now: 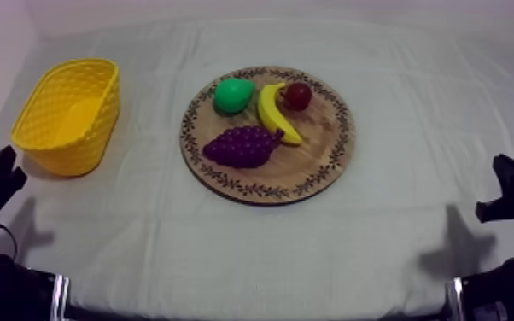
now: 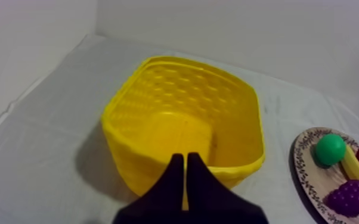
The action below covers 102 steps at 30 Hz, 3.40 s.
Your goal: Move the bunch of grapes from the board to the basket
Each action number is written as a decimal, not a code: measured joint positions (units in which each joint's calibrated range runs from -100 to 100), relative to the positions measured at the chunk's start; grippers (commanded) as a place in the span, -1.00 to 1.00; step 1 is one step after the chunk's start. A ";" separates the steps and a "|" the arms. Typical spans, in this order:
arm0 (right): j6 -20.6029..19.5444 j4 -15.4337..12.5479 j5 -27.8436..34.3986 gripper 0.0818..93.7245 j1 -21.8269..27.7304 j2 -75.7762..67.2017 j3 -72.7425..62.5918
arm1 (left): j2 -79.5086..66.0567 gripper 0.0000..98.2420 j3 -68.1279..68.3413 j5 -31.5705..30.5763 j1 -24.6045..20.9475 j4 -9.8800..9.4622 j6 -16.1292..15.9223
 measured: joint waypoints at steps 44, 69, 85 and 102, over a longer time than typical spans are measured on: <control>-0.08 0.00 -0.09 -0.99 0.00 0.00 0.00 | 13.96 -1.00 -9.63 -6.62 5.62 0.06 -5.27; -0.08 0.00 -0.01 -0.99 0.00 0.00 0.00 | 64.91 -1.00 -56.59 2.47 21.48 0.04 -12.42; -0.08 0.00 -0.01 -0.99 0.00 0.00 0.00 | 86.80 -1.00 -80.39 12.81 25.92 -0.30 -14.43; -0.08 0.00 -0.01 -0.99 0.00 0.00 0.00 | 109.61 -1.00 -106.07 34.49 29.61 0.25 -16.40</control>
